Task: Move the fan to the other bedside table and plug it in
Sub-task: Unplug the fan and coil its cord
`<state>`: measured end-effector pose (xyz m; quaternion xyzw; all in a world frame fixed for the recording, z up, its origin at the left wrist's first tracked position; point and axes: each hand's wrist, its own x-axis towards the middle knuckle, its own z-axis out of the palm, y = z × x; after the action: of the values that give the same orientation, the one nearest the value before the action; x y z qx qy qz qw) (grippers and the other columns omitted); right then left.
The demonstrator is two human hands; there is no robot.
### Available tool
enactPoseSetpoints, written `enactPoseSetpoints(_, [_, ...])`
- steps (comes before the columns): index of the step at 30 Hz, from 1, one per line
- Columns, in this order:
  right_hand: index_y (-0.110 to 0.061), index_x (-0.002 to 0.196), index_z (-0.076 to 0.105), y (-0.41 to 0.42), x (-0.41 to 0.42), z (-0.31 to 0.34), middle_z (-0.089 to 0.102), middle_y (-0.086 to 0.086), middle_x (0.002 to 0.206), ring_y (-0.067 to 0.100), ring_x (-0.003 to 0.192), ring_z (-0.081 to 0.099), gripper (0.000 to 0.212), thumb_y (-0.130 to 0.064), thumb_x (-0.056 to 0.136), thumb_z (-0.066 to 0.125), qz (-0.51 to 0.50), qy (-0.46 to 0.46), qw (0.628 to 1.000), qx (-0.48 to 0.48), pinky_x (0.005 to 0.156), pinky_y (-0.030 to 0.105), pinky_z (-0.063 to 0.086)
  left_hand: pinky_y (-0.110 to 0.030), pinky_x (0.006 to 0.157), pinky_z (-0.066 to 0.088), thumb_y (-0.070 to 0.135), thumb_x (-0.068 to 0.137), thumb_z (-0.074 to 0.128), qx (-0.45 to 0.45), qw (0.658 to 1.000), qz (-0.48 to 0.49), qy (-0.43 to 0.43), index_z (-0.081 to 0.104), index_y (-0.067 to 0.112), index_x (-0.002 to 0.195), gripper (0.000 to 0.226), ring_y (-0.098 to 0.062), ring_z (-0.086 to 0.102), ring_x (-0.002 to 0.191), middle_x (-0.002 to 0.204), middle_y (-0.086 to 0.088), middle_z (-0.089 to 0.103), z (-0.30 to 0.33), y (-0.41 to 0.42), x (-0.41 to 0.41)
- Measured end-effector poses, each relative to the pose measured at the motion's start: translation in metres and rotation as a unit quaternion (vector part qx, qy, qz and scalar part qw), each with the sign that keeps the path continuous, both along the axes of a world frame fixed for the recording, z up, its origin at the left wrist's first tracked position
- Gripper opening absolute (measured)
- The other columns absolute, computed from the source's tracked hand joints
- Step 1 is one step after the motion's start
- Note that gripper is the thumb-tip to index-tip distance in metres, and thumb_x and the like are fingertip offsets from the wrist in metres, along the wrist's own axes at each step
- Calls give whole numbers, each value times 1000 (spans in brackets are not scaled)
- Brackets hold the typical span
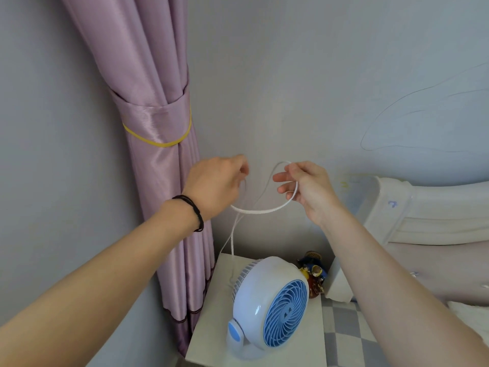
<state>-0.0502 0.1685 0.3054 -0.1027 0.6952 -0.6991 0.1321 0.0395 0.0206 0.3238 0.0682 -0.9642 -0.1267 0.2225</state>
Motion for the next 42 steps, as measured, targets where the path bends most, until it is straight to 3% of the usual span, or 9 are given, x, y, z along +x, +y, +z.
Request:
enactPoseSetpoints(4, [-9,95,50,-11,5,-4,68,4,86,16,66,56,9,-9,96,41,107,49,991,58,54,21,42,-37,79,50,12,90,47,124,987,-86,47,63,13,101,19,-22,66,86,78,4,69,7,-2,5])
enactPoseSetpoints(8, [-19,86,48,-16,10,-9,68,0,66,23,81,60,17,-9,97,39,186,80,976,84,78,31,43,-38,79,50,7,89,46,181,978,-64,82,59,8,92,13,-25,66,84,75,-1,68,1,-14,3])
enactPoseSetpoints(15, [-21,86,49,-11,5,-4,58,7,73,18,58,52,20,-13,99,36,209,74,974,33,61,23,45,-43,74,45,-3,89,32,182,982,50,-19,32,13,92,16,-41,59,90,89,-17,58,-42,-17,-1])
enactPoseSetpoints(21, [-18,80,55,-11,2,-6,49,1,64,15,61,39,25,-6,96,40,185,134,973,25,56,22,32,-25,83,39,8,90,45,300,951,-70,-19,26,11,133,47,-24,58,87,120,-5,51,-32,-6,-9])
enactPoseSetpoints(24, [-18,79,56,-11,1,-5,46,0,62,13,61,39,26,-5,96,41,171,144,975,15,56,20,31,-19,72,42,16,94,45,370,920,-120,-40,53,11,105,14,-6,56,68,80,-3,56,-21,-9,-14])
enactPoseSetpoints(27, [-19,84,56,-14,3,-5,47,1,64,12,61,43,22,-7,96,42,155,132,979,-3,59,19,37,-20,57,42,13,96,39,443,888,-126,-11,51,14,68,31,1,45,40,60,-2,44,-16,-11,-17])
enactPoseSetpoints(33, [-16,89,57,-11,10,-45,59,-1,77,12,77,58,10,-11,93,50,210,33,972,99,84,28,48,-12,35,22,15,98,35,556,824,-79,79,42,16,66,33,0,26,30,36,13,42,-5,-13,-17])
enactPoseSetpoints(37, [-12,88,55,-6,24,-82,62,0,88,2,78,58,13,-13,95,44,271,-10,920,281,65,7,44,-11,32,21,18,98,35,569,811,-32,131,42,17,67,31,0,26,27,36,13,41,-5,-24,-16])
enactPoseSetpoints(42, [-8,87,53,-5,17,-87,58,10,66,13,53,60,15,-11,97,42,79,-96,981,151,53,20,53,-11,35,23,15,97,36,539,830,-13,138,41,17,69,29,0,29,29,57,0,37,-12,-27,-11])
